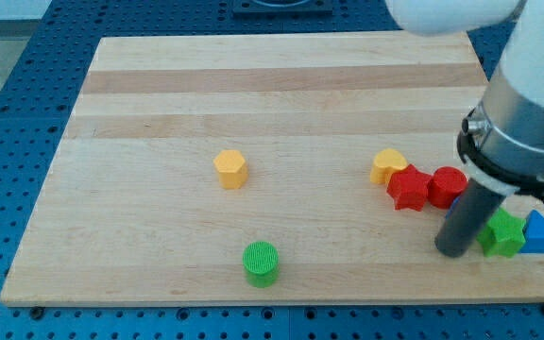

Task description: Place the hexagon and red star above the green circle

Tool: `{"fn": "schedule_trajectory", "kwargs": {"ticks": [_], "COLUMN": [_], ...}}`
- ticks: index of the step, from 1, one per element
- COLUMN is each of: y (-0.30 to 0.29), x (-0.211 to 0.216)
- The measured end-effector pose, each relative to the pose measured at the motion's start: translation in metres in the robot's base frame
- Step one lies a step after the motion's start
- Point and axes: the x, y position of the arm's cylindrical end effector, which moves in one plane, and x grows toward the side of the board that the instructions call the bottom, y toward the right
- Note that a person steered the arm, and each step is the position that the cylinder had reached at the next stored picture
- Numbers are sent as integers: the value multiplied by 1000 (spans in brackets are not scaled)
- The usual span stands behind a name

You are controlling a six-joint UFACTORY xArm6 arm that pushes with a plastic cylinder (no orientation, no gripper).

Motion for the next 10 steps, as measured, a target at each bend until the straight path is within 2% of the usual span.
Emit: {"fn": "schedule_trajectory", "kwargs": {"ticks": [2,4,5,6,7,8,9,10], "y": [-53,-67,-111,-83,-28,-5,-8,-49], "x": [-110,-100,-97,-97,-88,-67,-40,-31]}}
